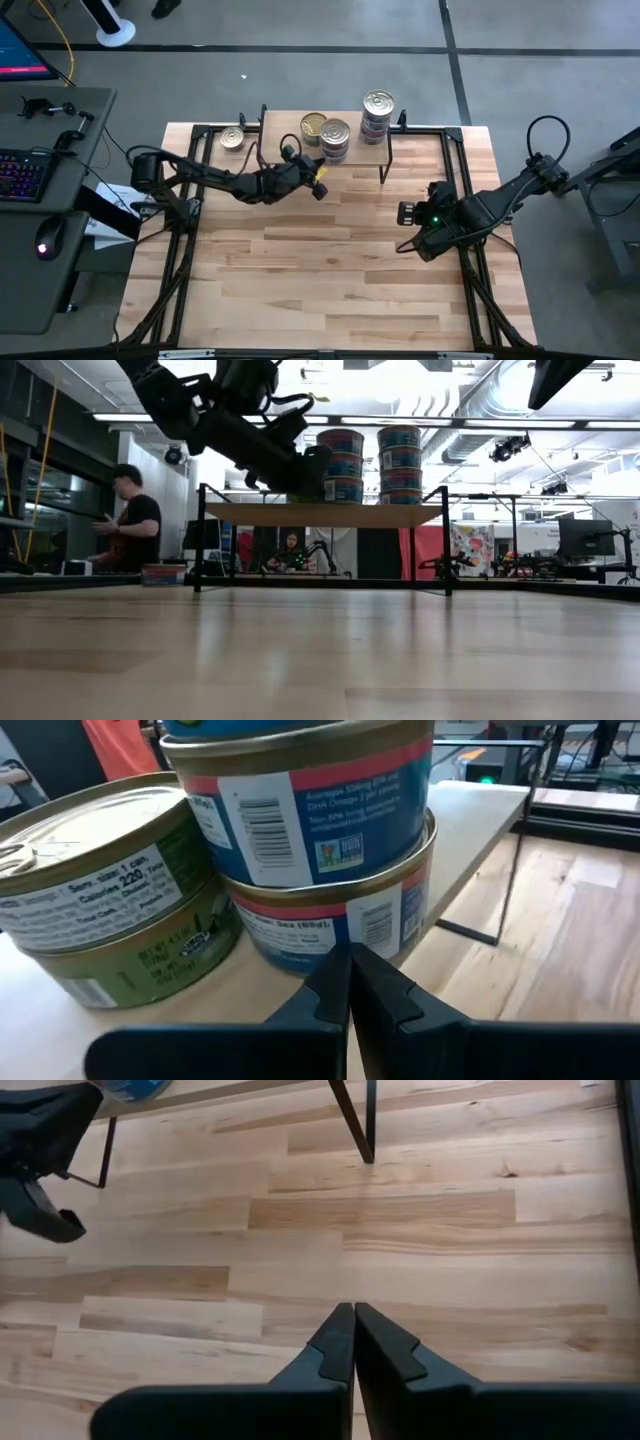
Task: Stack canned seafood by type on shelf
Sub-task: Adjust the left stacked blue tuna cans on the shelf
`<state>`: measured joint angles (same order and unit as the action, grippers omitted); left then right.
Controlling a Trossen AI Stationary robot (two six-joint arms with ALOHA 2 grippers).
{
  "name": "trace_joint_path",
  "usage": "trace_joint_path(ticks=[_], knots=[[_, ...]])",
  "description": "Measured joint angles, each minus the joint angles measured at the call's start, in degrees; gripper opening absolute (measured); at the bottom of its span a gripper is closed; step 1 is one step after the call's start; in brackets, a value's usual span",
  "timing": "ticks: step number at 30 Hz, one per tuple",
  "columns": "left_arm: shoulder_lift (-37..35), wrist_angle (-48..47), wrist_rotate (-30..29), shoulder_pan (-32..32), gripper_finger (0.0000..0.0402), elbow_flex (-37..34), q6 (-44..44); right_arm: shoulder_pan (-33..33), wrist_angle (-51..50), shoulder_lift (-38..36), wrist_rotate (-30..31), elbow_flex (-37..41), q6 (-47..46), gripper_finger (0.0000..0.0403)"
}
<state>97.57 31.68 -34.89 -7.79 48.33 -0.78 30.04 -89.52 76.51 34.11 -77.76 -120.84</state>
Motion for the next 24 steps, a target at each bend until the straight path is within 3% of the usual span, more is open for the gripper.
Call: trace_joint_path(ticks=[12,24], knots=[[0.52,-0.04,3.65,-2.91,0.0000,5.06,2.97,0.00,1.01,0.02,0.02,0.00,-0.20,0.0000],[1.34,0.45,8.34,-5.29,0.0000,5.20,1.87,-0.04,1.31,0.03,1.09,0.01,-0.19,0.0000]])
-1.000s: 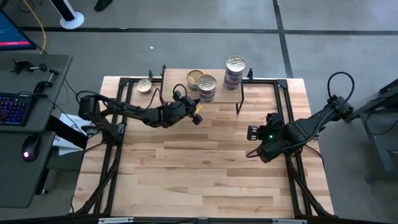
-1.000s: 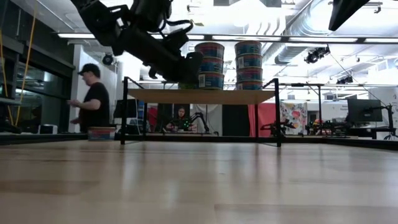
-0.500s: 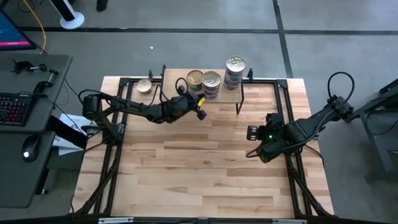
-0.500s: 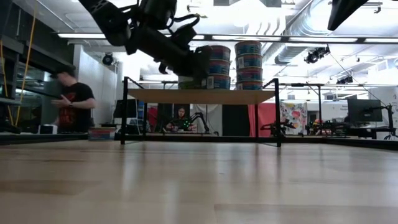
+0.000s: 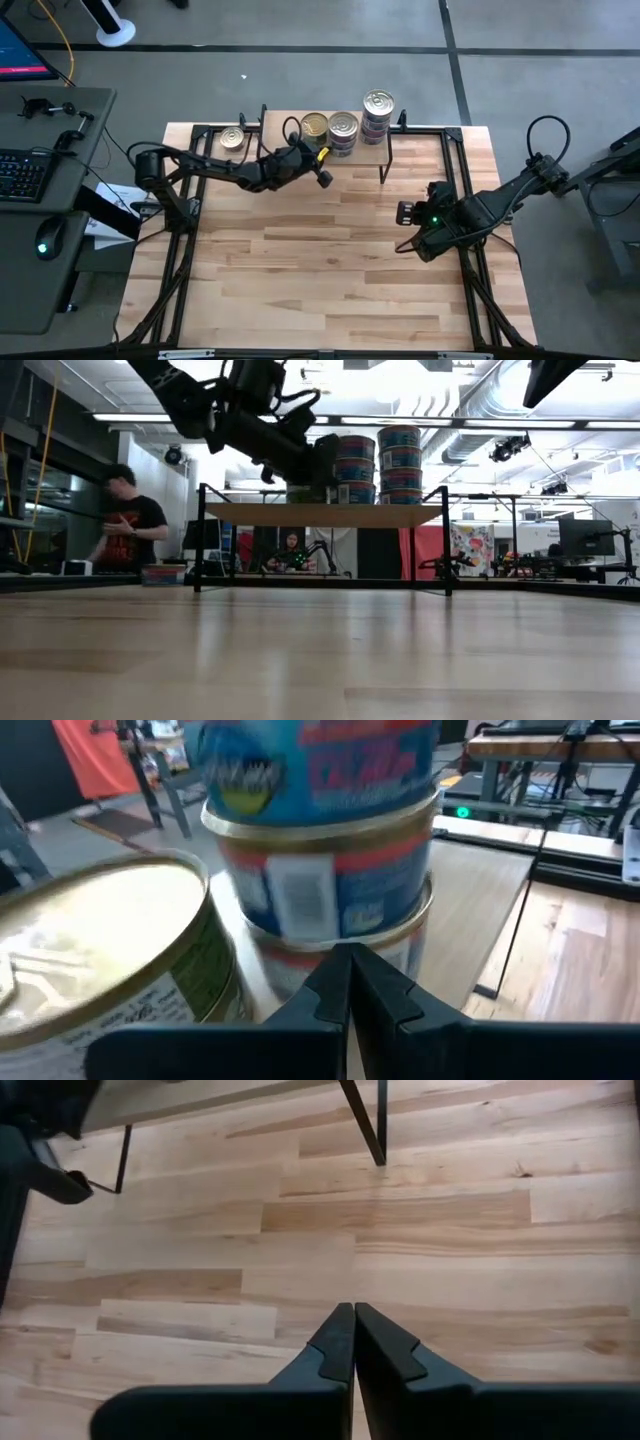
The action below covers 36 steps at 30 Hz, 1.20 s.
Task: Stack canned seafood by type on shelf
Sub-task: Adjust the left stacked blue tuna cans on the shelf, then stack the blue tuna can on top of the other stacked blue tuna cans on the shelf
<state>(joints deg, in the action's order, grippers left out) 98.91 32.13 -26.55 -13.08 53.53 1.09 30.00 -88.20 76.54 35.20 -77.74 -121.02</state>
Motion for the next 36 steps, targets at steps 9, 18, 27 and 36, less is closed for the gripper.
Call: trace_joint_path(ticks=[9,18,27,36], knots=[[3.88,-1.75,2.50,-1.20,0.0000,4.03,-0.16,0.00,0.24,0.01,1.16,0.03,-0.01,0.0000],[5.79,-2.43,2.43,-1.86,0.0000,7.20,2.50,0.00,0.42,0.01,1.40,0.03,-0.01,0.0000],[-11.60,-30.39,5.49,-0.94,0.0000,7.39,0.43,0.00,0.63,0.01,2.25,0.03,1.07,0.0000],[-37.46,-61.47,-8.51,-3.71,0.0000,7.36,-0.92,0.00,0.61,0.01,5.49,0.02,1.10,0.0000]])
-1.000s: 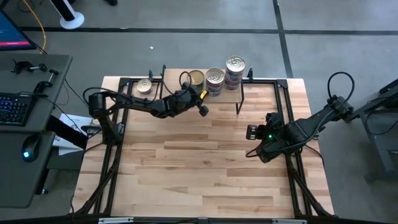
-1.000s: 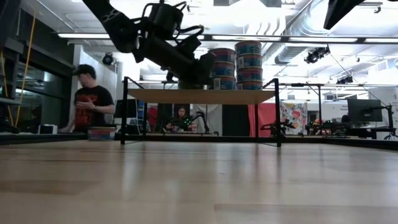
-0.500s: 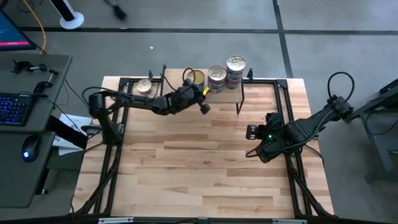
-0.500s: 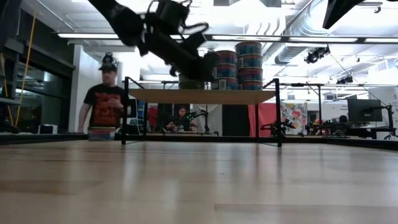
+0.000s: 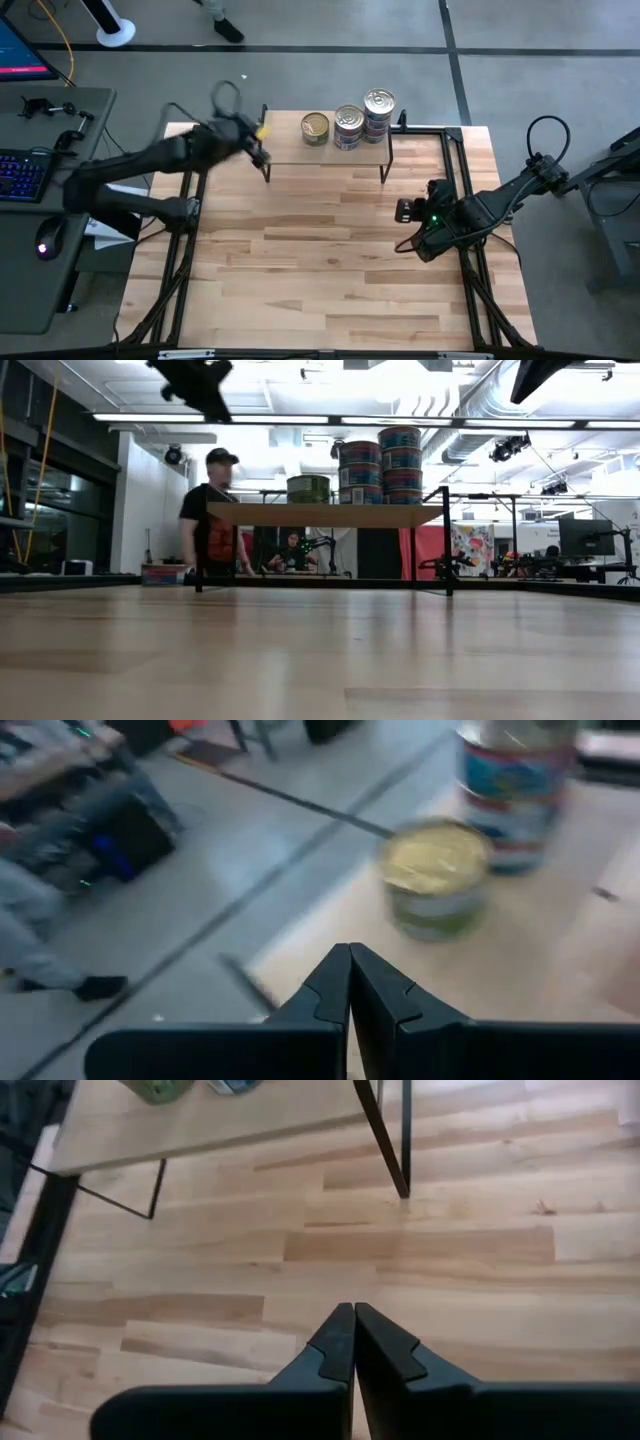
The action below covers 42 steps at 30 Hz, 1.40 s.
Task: Stack canned seafood by type on shelf
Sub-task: Stack the blue tuna can on top of the other stacked blue tuna cans on the shelf
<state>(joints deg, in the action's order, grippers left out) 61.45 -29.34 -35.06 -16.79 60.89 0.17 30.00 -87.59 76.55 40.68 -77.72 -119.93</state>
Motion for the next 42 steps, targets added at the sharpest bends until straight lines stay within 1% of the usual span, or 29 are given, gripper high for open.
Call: trace_joint_path(ticks=[1,3,5,7,9,12,14,16,19,23,27,29,35,39,42], knots=[[-1.39,-0.14,1.27,-2.62,0.0000,0.19,1.97,-0.05,0.01,0.00,0.65,0.01,-0.01,0.0000],[-1.64,-4.53,6.55,-10.50,0.0000,2.13,6.28,-0.38,0.02,0.00,1.38,0.01,0.01,0.0000],[1.53,-12.31,12.43,-19.28,0.0000,5.57,8.77,-0.92,0.02,0.00,1.36,0.01,0.43,0.0000],[6.79,-20.42,17.00,-26.84,0.0000,9.32,12.26,-1.50,0.07,0.00,1.30,0.01,1.29,0.0000],[12.48,-26.51,18.02,-31.85,0.0000,12.42,15.32,-2.05,0.61,0.00,1.32,0.01,3.01,0.0000],[19.76,-30.99,17.85,-36.15,0.0000,15.49,18.41,-2.80,1.61,0.00,1.29,-0.01,5.66,0.0000],[23.95,-34.32,17.89,-37.37,0.0000,15.48,21.37,-3.30,2.52,0.00,1.28,0.01,7.47,0.0000],[27.54,-36.81,17.93,-37.28,0.0000,15.44,24.53,-3.51,3.26,0.00,1.25,-0.01,8.86,0.0000],[31.54,-37.68,18.07,-36.76,0.0000,14.58,29.24,-3.78,3.72,0.00,1.25,-0.01,10.01,0.0000],[34.64,-36.04,17.59,-36.07,0.0000,13.29,35.16,-3.78,3.72,0.00,1.23,-0.01,10.06,0.0000],[36.79,-33.00,15.11,-36.16,0.0000,11.82,38.30,-3.78,3.80,0.00,1.16,-0.01,10.78,0.0000],[36.94,-30.58,14.90,-36.70,0.0000,10.44,39.50,-3.78,3.85,0.00,1.14,-0.01,10.86,0.0000],[36.85,-23.68,15.07,-38.50,0.0000,6.02,36.73,-3.78,4.01,0.00,1.03,-0.01,10.89,0.0000],[36.87,-22.13,14.91,-39.15,0.0000,4.60,36.23,-3.78,4.04,0.00,0.99,-0.01,10.88,0.0000],[36.94,-21.11,14.89,-39.57,0.0000,4.19,31.15,-3.78,4.04,0.00,0.96,-0.01,10.87,0.0000]])
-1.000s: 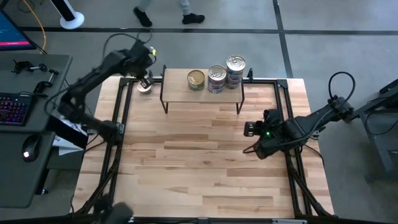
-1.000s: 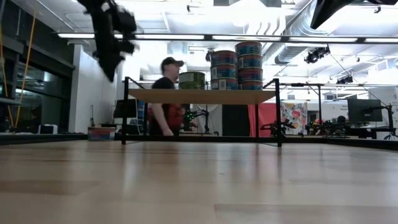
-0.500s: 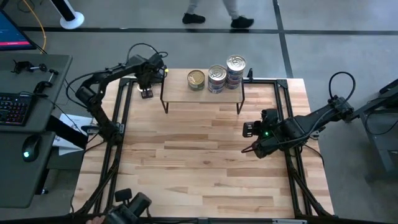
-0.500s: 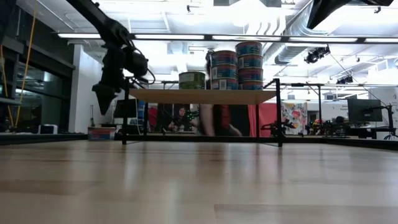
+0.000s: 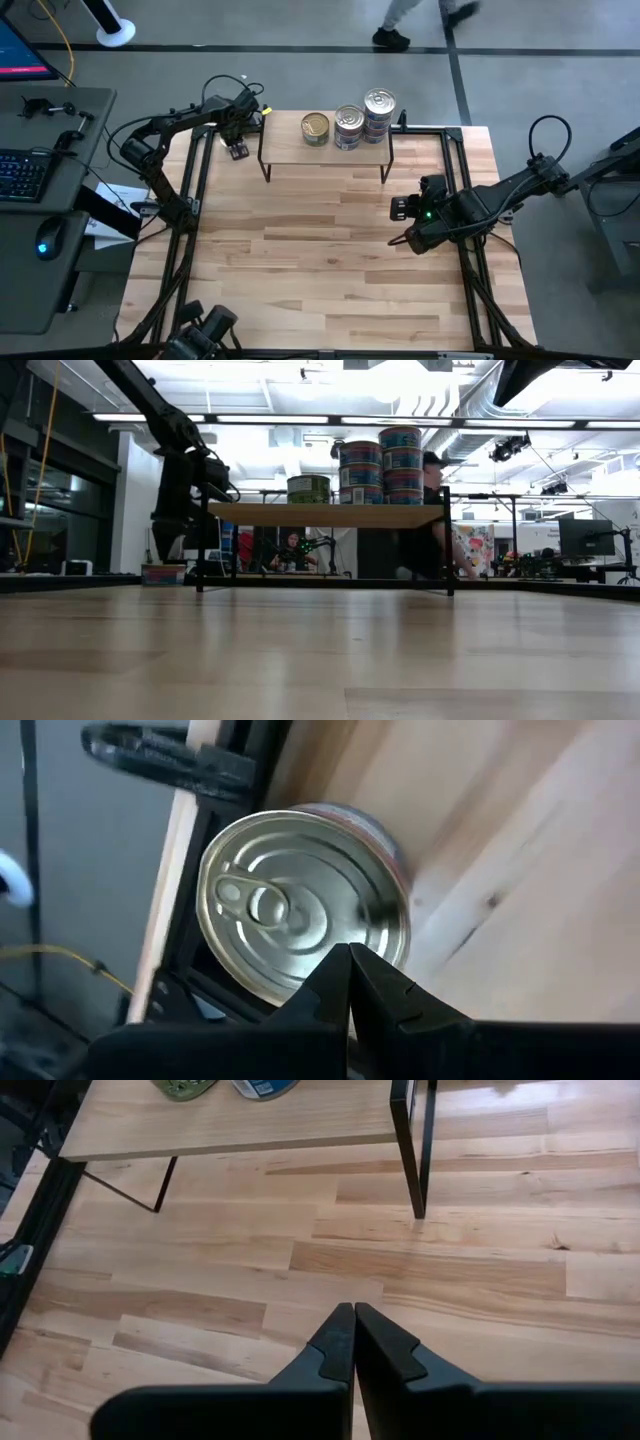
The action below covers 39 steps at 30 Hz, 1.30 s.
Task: Stack canned seafood by type on shelf
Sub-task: Stack the blue tuna can on top of the other stacked blue tuna cans on the shelf
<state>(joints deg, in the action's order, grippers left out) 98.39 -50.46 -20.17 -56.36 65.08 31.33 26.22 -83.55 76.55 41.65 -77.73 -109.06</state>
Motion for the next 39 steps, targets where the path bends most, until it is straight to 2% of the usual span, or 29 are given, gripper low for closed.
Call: trace_joint_path(ticks=[7,14,23,30,39], knots=[[0.13,1.19,-0.02,-2.19,0.0000,-2.39,-6.00,0.00,1.05,0.00,0.05,0.00,-0.42,0.0000],[-0.22,0.53,-1.29,-1.12,0.0000,-5.32,-11.90,0.00,1.97,0.00,0.15,0.00,-0.42,0.0000],[-0.09,-11.01,0.08,-0.04,0.0000,-5.56,-25.25,0.00,2.23,0.00,0.20,0.00,-0.42,0.0000],[-0.12,-15.85,3.52,2.90,0.0000,-8.04,-30.32,0.00,2.23,0.00,1.52,0.00,-0.10,0.0000],[-0.17,-19.16,3.18,8.62,0.0000,-12.10,-36.95,0.00,2.21,0.00,2.70,0.00,0.02,0.0000]])
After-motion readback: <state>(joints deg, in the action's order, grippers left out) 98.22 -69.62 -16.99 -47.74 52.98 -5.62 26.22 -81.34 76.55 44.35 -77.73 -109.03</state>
